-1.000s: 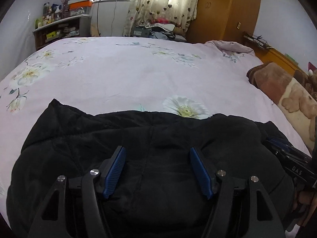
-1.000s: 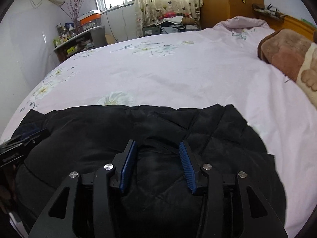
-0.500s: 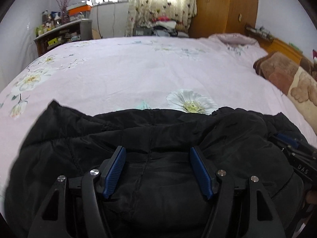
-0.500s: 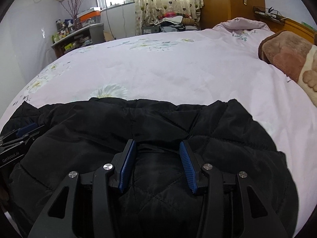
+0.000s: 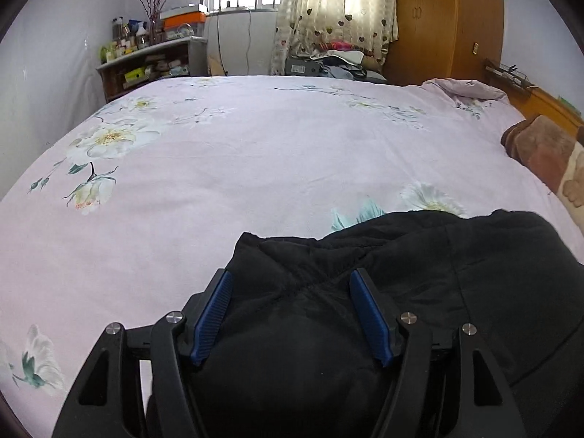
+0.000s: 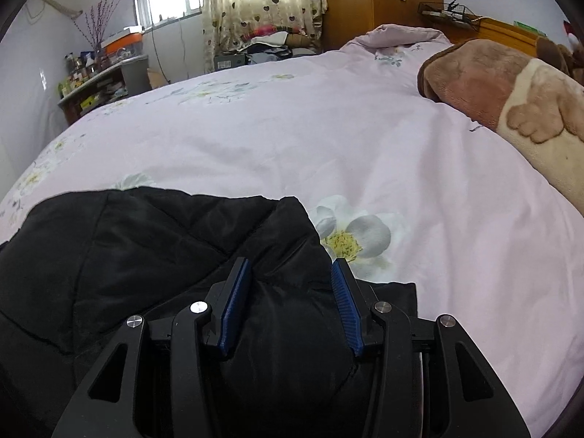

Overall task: Fold large clothes
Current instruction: 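Lower the folded edge onto the jacket and smooth it with both grippers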

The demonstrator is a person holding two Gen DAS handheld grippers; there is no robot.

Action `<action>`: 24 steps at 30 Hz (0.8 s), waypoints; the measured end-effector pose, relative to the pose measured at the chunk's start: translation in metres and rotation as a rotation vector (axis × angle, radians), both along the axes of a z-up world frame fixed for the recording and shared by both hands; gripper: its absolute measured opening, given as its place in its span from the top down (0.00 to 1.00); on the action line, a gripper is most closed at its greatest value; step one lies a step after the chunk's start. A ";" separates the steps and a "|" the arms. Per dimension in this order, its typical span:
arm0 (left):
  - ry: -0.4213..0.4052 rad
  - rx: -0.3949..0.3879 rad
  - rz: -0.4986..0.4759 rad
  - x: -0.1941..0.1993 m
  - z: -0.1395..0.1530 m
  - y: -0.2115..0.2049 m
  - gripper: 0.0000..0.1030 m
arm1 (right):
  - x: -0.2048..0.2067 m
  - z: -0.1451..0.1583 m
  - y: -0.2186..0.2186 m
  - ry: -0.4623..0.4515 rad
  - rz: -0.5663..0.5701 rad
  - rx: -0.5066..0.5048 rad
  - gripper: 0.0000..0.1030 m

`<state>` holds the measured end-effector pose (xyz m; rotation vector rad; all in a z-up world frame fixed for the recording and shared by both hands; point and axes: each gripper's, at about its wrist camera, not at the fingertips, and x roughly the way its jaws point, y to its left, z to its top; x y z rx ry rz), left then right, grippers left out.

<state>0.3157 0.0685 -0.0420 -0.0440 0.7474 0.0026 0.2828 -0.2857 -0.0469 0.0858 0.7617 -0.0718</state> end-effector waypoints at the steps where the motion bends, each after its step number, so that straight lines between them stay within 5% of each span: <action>1: -0.002 -0.005 0.003 0.001 -0.003 -0.001 0.32 | 0.002 -0.003 0.000 -0.001 -0.003 0.001 0.55; 14: 0.023 -0.013 0.017 0.005 -0.009 0.005 0.31 | 0.008 -0.011 -0.007 0.014 -0.004 0.018 0.55; 18: 0.044 -0.027 0.032 -0.004 0.025 0.009 0.33 | 0.003 0.018 0.000 0.054 -0.019 -0.030 0.55; 24: -0.094 -0.118 -0.095 -0.063 0.081 -0.023 0.33 | -0.054 0.078 0.033 -0.084 0.094 0.076 0.55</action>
